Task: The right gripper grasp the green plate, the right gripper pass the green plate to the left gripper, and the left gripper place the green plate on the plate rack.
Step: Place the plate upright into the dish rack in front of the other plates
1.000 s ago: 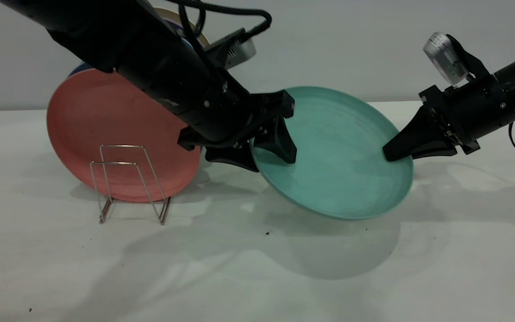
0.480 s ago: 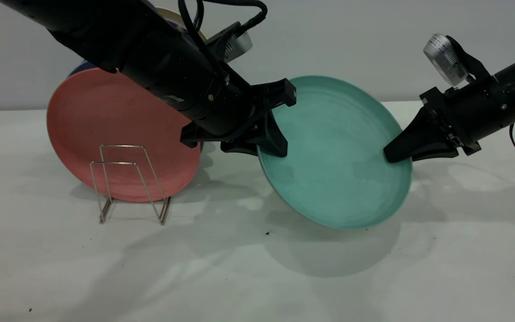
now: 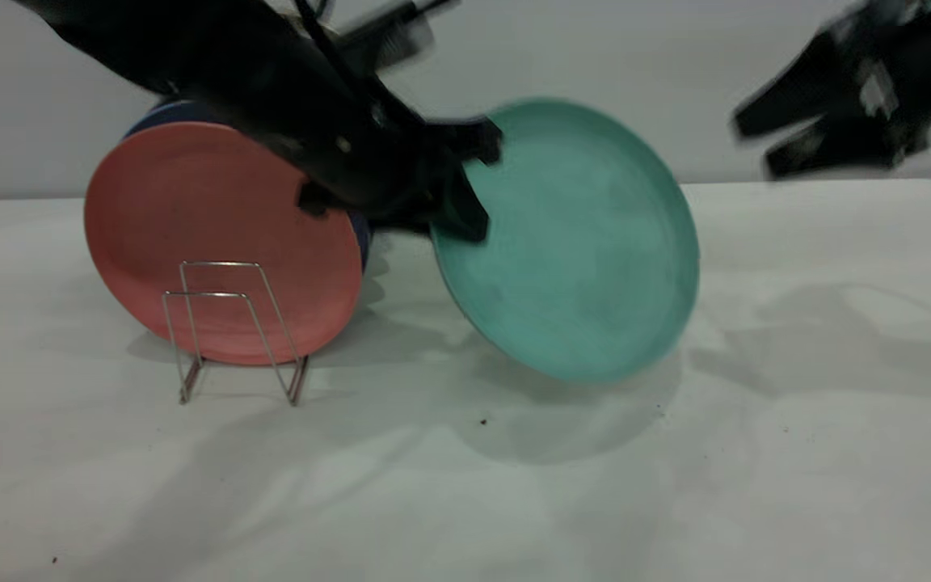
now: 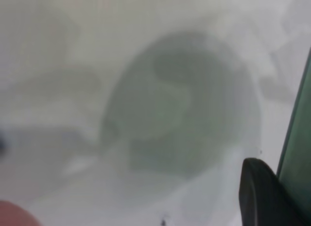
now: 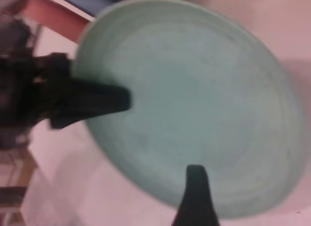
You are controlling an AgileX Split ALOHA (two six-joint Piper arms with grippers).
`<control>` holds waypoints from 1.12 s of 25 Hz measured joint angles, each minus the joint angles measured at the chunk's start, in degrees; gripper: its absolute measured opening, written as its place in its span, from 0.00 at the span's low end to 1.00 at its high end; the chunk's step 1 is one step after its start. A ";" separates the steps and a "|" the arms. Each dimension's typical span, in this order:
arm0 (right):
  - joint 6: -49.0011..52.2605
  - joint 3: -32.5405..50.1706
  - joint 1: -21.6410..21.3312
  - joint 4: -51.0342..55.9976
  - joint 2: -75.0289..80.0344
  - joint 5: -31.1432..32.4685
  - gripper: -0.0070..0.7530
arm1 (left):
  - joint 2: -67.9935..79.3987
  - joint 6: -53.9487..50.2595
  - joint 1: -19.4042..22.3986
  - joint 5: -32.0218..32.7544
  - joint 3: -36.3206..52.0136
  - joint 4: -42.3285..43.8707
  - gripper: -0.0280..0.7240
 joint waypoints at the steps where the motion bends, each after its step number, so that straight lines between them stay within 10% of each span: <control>1: 0.98 0.00 -0.70 -0.12 -1.84 1.07 0.85 | -1.53 2.48 1.23 1.37 0.00 0.11 0.16; 16: 15.66 11.11 -2.31 -17.12 -36.03 4.24 0.70 | -22.02 27.40 21.59 20.57 0.00 17.31 0.16; 28: 20.96 38.63 -2.31 -21.87 -62.93 4.22 0.70 | -23.69 57.48 23.75 21.11 0.00 33.77 0.16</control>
